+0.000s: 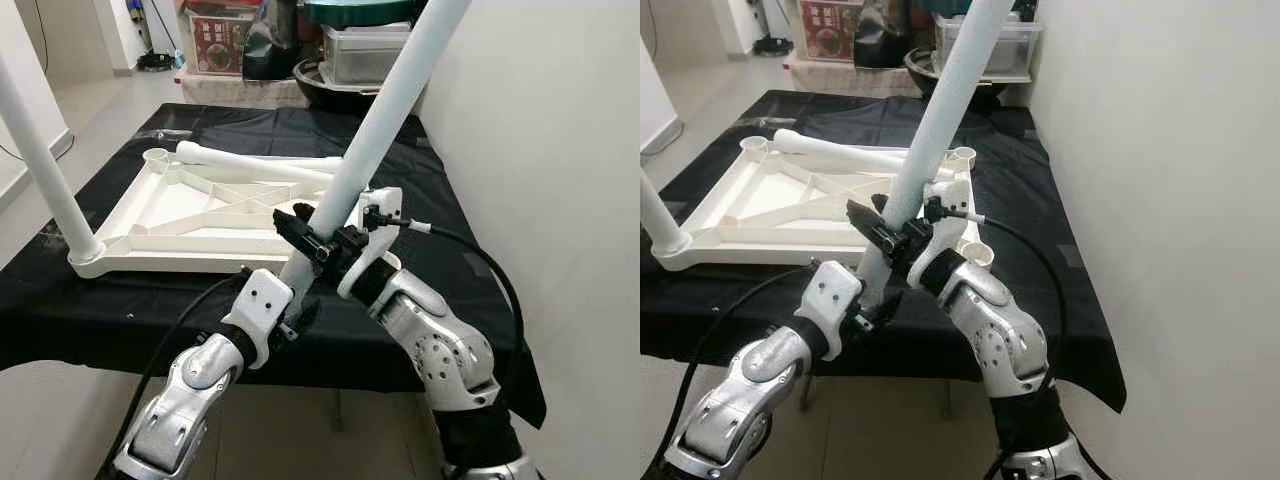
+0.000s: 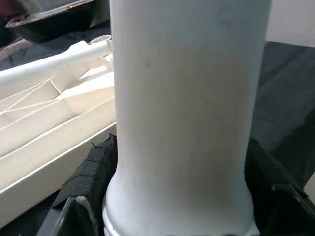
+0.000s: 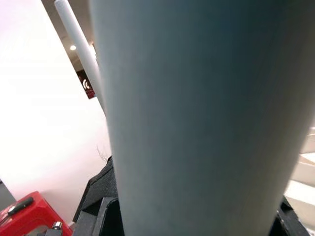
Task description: Building children table
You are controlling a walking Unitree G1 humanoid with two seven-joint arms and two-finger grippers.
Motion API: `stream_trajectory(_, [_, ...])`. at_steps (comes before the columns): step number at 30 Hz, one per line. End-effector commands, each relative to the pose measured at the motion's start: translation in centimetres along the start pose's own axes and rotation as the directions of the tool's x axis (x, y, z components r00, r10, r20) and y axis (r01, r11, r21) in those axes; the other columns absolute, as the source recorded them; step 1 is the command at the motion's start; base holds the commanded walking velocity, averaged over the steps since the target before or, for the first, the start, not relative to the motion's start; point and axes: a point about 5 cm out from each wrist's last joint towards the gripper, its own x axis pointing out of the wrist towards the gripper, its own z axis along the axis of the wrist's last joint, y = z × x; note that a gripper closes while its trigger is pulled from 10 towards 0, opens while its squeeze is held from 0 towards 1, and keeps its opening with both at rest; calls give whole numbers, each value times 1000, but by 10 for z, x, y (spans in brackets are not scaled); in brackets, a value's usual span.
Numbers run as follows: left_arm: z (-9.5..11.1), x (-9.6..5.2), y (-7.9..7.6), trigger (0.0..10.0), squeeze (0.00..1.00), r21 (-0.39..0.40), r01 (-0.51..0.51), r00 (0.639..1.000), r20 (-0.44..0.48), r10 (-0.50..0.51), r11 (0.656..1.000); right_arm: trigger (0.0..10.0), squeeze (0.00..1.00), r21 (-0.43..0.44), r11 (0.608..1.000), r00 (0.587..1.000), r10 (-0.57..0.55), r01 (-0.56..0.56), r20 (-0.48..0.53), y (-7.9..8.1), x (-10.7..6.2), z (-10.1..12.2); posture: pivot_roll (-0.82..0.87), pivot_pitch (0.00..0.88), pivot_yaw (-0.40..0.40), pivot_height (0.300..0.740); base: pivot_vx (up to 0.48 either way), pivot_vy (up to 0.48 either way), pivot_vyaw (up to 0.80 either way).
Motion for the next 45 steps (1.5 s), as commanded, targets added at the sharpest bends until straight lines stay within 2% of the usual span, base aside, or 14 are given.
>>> stream_trajectory(1, [-5, 3, -10, 0, 0, 1, 39, 999, -27, -39, 999, 10000, 0, -4, 998, 998, 62, -62, 28, 10, 3, 6, 42, 62, -34, 740, 0, 0, 0])
stream_trajectory(6, [-7, 4, -11, 0, 0, 0, 38, 999, -35, -38, 999, 10000, 0, -24, 999, 998, 30, -28, 49, 5, 2, 9, 42, 62, -32, 740, 0, 0, 0])
stream_trajectory(7, [-6, 4, -10, 8627, 0, -2, 42, 999, -31, -42, 999, 10000, 420, -35, 999, 998, 5, -3, 67, 0, 3, 11, 42, 63, -32, 740, 0, 0, 0])
stream_trajectory(8, [-5, 4, -9, 8627, 0, -4, 46, 999, -29, -46, 999, 10000, 420, -42, 999, 997, -11, 14, 80, -3, 3, 13, 42, 62, -32, 740, 0, 0, 0])
stream_trajectory(9, [-4, 4, -9, 10000, 0, -13, 53, 998, -20, -53, 999, 10000, 1000, -45, 999, 996, -16, 20, 86, -5, 2, 14, 43, 62, -32, 740, 0, 0, 0])
stream_trajectory(11, [-2, 2, -9, 10000, 0, -43, 72, 997, -5, -73, 996, 10000, 1000, -61, 998, 996, -17, 22, 85, -8, 2, 15, 46, 62, -36, 740, 0, 0, 0])
stream_trajectory(12, [0, -1, -8, 10000, 0, -70, 98, 995, 13, -97, 993, 10000, 663, -78, 997, 997, -13, 20, 81, -11, 2, 17, 45, 63, -33, 740, 0, 0, 0])
stream_trajectory(13, [0, -1, -8, 10000, 0, -70, 98, 995, 13, -97, 993, 10000, 663, -78, 997, 997, -13, 20, 81, -11, 2, 17, 45, 63, -33, 740, 0, 0, 0])
stream_trajectory(14, [2, -5, -5, 10000, 0, -103, 128, 992, 32, -125, 986, 10000, 0, -90, 996, 997, 3, 4, 72, -14, 1, 20, 44, 63, -31, 740, 0, 0, 0])
stream_trajectory(19, [5, -18, -2, 10000, 0, -178, 270, 963, 75, -261, 946, 10000, 0, -47, 993, 994, 108, -106, 37, -18, -4, 25, 51, 65, -33, 740, 0, 0, 0])
stream_trajectory(24, [10, -35, -4, 10000, 0, -334, 477, 878, 141, -457, 813, 10000, 0, 69, 907, 904, 419, -415, -85, -3, -21, 18, 52, 67, -32, 740, 0, 0, 0])
stream_trajectory(27, [9, -39, -5, 10000, 0, -370, 509, 858, 152, -490, 777, 10000, 0, 96, 877, 868, 480, -471, -124, 0, -26, 14, 54, 69, -31, 740, 0, 0, 0])
stream_trajectory(39, [-3, -54, -20, 10000, 0, -403, 597, 785, 113, -609, 694, 10000, 0, 106, 834, 819, 551, -541, -158, 6, -26, 14, 48, 67, -23, 740, 0, 0, 0])
stream_trajectory(45, [-6, -57, -21, 10000, 0, -409, 607, 771, 96, -630, 681, 10000, 0, 123, 815, 797, 579, -566, -171, 8, -27, 15, 47, 64, -25, 740, 0, 0, 0])
